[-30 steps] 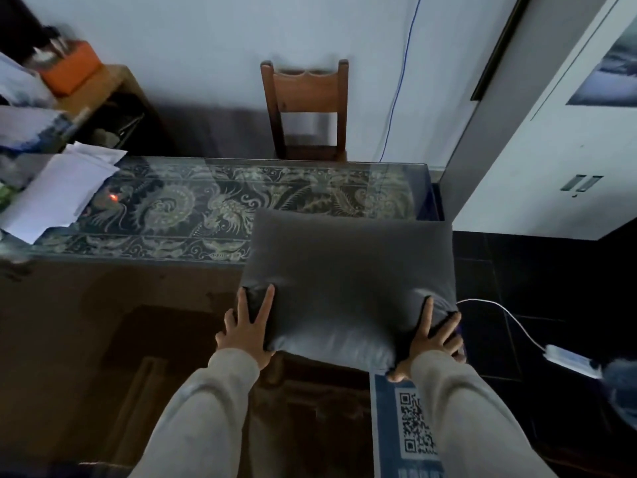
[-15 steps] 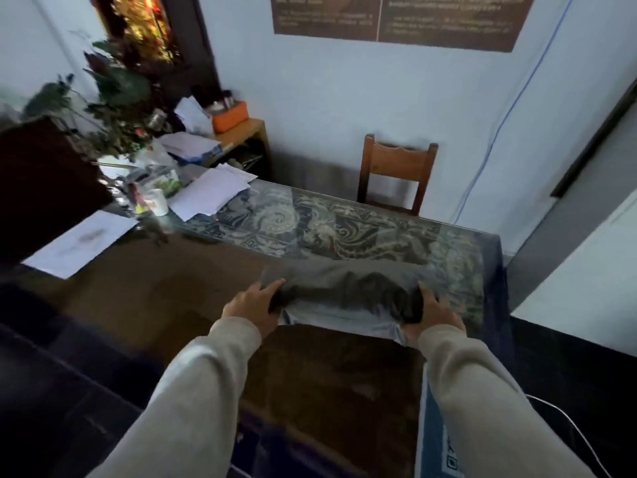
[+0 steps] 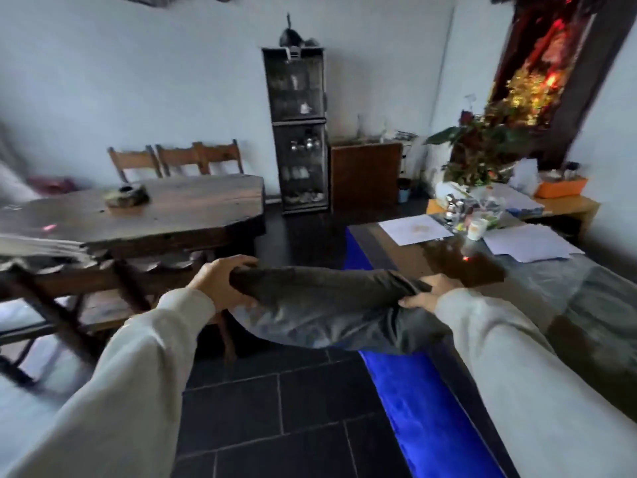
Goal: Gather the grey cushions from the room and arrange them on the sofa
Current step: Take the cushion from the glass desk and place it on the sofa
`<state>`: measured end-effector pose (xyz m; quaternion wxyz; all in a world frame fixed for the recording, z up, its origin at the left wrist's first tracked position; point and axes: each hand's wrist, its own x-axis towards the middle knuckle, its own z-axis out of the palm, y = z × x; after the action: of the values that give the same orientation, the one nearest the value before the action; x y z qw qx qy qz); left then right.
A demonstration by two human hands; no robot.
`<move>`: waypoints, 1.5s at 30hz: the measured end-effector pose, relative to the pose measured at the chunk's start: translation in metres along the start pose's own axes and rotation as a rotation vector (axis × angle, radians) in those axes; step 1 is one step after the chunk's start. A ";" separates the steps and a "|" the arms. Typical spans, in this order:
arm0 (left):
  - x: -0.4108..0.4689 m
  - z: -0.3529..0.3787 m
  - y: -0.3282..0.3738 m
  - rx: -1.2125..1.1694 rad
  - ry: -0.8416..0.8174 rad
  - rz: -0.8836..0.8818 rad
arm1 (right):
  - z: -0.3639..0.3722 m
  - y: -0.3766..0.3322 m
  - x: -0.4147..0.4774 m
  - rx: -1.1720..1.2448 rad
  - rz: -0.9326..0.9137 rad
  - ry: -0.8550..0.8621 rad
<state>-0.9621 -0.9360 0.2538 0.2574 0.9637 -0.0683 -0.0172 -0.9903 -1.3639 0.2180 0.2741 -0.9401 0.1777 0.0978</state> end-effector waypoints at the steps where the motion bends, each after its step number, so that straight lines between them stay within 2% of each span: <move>1: -0.019 -0.024 -0.039 -0.038 0.102 -0.045 | 0.011 -0.042 0.001 -0.035 -0.058 -0.054; 5: -0.100 -0.097 -0.166 -0.194 0.533 -0.182 | 0.071 -0.200 -0.002 -0.105 -0.283 -0.263; 11: -0.220 -0.170 -0.301 -0.292 1.013 -0.478 | 0.159 -0.421 -0.053 -0.152 -0.662 -0.472; 14: -0.280 -0.203 -0.355 -0.356 1.179 -0.595 | 0.203 -0.511 -0.081 -0.139 -0.851 -0.608; 18: -0.355 -0.244 -0.412 -0.461 1.421 -0.688 | 0.272 -0.622 -0.098 0.173 -0.870 -0.827; 22: -0.402 -0.293 -0.457 -0.655 1.736 -0.666 | 0.357 -0.726 -0.131 0.441 -0.836 -0.984; 26: -0.439 -0.354 -0.487 -0.802 1.834 -0.627 | 0.435 -0.828 -0.180 0.773 -0.695 -1.119; 29: -0.474 -0.388 -0.509 -0.849 1.801 -0.494 | 0.480 -0.910 -0.211 0.812 -0.691 -1.213; 31: -0.490 -0.393 -0.525 -0.860 1.754 -0.532 | 0.511 -0.954 -0.229 0.820 -0.701 -1.270; 33: -0.499 -0.386 -0.549 -0.829 1.750 -0.657 | 0.545 -0.987 -0.252 0.824 -0.687 -1.304; 36: -0.504 -0.375 -0.591 -0.797 1.952 -0.814 | 0.588 -1.023 -0.300 0.788 -0.724 -1.310; 38: -0.513 -0.383 -0.624 -0.824 2.162 -0.849 | 0.614 -1.051 -0.336 0.759 -0.766 -1.284; 40: -0.533 -0.405 -0.663 -0.820 2.290 -0.837 | 0.640 -1.082 -0.374 0.720 -0.856 -1.343; 43: -0.573 -0.449 -0.726 -0.786 2.345 -0.807 | 0.677 -1.133 -0.429 0.653 -1.007 -1.350; 45: -0.601 -0.483 -0.767 -0.763 2.304 -0.809 | 0.702 -1.166 -0.463 0.639 -1.041 -1.328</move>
<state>-1.4306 0.0453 0.2889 0.4029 0.2389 0.4993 0.7289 -1.0232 0.0691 0.3260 0.5781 -0.5307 -0.4463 0.4300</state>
